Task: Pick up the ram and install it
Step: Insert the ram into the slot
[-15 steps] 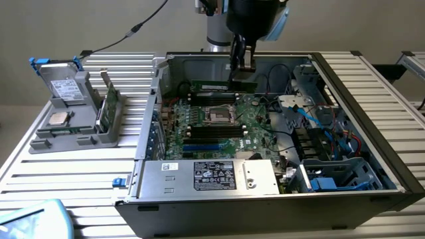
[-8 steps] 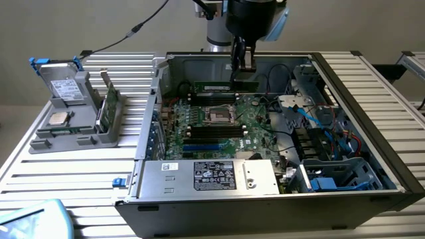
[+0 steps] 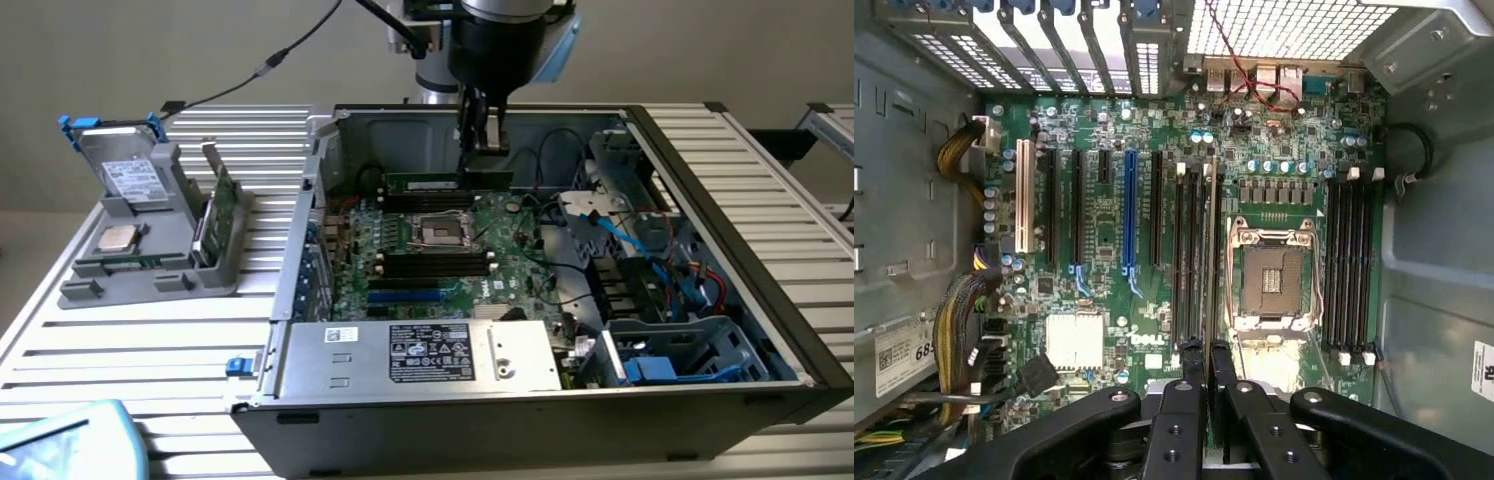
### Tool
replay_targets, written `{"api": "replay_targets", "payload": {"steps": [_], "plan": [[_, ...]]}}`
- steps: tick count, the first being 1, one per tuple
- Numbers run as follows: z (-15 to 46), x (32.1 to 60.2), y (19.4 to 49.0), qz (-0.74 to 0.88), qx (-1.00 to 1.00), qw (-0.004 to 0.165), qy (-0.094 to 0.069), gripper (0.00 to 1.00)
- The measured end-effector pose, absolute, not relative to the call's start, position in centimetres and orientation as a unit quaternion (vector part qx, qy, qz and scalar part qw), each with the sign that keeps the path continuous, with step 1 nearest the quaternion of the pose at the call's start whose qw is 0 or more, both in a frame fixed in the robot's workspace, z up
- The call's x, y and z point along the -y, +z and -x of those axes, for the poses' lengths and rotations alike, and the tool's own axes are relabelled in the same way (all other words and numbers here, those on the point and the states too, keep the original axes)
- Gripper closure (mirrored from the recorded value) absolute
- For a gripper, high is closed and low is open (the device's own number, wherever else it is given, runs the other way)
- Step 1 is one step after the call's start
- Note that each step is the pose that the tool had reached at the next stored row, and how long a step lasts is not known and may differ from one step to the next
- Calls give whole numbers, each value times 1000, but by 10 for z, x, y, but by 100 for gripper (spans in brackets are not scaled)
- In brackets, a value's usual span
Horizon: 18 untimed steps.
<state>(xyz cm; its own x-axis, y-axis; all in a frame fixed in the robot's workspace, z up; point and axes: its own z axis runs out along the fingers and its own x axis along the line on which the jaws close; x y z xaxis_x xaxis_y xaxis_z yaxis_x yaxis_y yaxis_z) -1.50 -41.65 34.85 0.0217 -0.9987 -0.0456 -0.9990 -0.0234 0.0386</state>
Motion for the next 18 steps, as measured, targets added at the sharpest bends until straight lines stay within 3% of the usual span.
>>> {"api": "replay_targets", "payload": {"steps": [18], "plan": [[22,415,312,733,-680,1,30,86]]}}
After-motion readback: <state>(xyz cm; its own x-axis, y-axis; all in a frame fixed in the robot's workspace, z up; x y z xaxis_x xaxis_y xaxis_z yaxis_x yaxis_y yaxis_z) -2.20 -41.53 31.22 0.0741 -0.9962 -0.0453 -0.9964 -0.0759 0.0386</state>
